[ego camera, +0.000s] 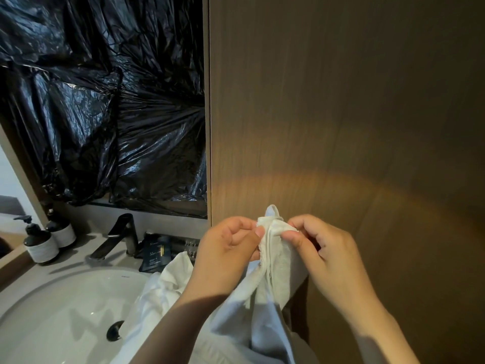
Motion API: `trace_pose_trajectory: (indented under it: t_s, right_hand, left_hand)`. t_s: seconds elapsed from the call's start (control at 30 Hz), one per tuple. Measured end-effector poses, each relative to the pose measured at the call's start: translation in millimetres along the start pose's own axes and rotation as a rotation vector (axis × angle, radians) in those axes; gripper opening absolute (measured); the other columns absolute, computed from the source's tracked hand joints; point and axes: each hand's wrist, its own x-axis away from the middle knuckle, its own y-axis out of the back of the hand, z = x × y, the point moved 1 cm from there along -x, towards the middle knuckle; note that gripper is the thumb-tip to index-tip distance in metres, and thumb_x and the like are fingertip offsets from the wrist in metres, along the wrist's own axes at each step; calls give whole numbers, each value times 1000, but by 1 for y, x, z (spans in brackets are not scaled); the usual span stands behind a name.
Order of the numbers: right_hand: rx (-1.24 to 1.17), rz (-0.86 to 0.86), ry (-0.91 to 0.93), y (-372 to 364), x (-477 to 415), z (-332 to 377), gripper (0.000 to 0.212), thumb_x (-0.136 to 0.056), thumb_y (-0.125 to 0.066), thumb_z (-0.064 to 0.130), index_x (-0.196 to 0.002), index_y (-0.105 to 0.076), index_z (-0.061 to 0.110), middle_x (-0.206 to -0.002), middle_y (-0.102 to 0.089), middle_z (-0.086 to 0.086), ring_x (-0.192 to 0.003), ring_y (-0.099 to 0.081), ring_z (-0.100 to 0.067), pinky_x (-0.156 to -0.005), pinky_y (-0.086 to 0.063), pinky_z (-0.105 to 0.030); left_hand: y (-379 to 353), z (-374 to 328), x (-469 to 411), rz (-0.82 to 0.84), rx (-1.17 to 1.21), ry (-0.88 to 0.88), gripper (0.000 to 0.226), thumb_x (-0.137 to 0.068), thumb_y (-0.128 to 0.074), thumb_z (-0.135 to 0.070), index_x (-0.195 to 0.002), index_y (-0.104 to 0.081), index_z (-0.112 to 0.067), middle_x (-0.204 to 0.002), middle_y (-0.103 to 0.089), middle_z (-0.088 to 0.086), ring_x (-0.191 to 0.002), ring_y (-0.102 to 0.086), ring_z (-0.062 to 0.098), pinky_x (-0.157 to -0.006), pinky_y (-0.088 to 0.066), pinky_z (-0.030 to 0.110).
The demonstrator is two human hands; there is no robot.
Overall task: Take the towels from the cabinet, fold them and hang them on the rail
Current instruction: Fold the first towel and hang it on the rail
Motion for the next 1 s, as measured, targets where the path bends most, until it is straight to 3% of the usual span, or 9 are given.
trace_pose_trajectory:
  t_s: [0.17,0.33,0.43,0.63,0.8,1.0]
  right_hand:
    - [62,25,12,2,-3,2,18,-91,-51,45,-91,-64,33,-81,-62,22,-82,-61,-1,-64,-41,-8]
    - [89,14,21,4,-4,0,13,-91,-55,41,-90,-65,33,-84,-62,21,-84,-61,-1,-65,-40,-8]
    - [93,12,23,2,-5,1,17,-92,-54,43,-92,-66,31,-85,-58,19,-87,-59,-4,-67,-41,-10]
    - [47,18,-6,6,-6,3,26,-85,-54,57,-88,-66,34,-92,-49,18,-92,-54,-7,-71,-41,-10]
    - [-20,56,16,8,-2,1,16,-82,-61,55,-80,-62,39,-102,-57,19,-108,-53,-7,-85,-38,-6]
    - [-100,39,-45,9,-2,3,22,-73,-62,58,-76,-63,37,-101,-57,21,-103,-56,-3,-82,-43,-7]
  left_hand:
    - [1,-6,-1,53,-38,-44,9,-90,-63,-11,-93,-71,-7,-72,-74,2,-62,-68,5,-62,-52,16]
    - [2,-7,4,111,-62,-75,14,-87,-66,-11,-99,-73,-14,-86,-76,1,-79,-72,13,-74,-56,21]
    - [2,-8,3,68,-115,-125,18,-81,-72,-9,-96,-74,-19,-88,-76,-2,-82,-72,14,-77,-57,23]
    - [5,-8,2,-43,-179,-218,17,-86,-69,-10,-93,-73,-25,-81,-74,-7,-71,-68,5,-64,-53,14]
    - [20,-14,-14,-110,-289,-285,16,-87,-68,-13,-92,-72,-27,-83,-72,-4,-75,-66,12,-69,-55,19]
    - [26,-21,-34,-93,-343,-340,13,-88,-67,-15,-95,-72,-25,-85,-72,1,-78,-67,16,-74,-57,25]
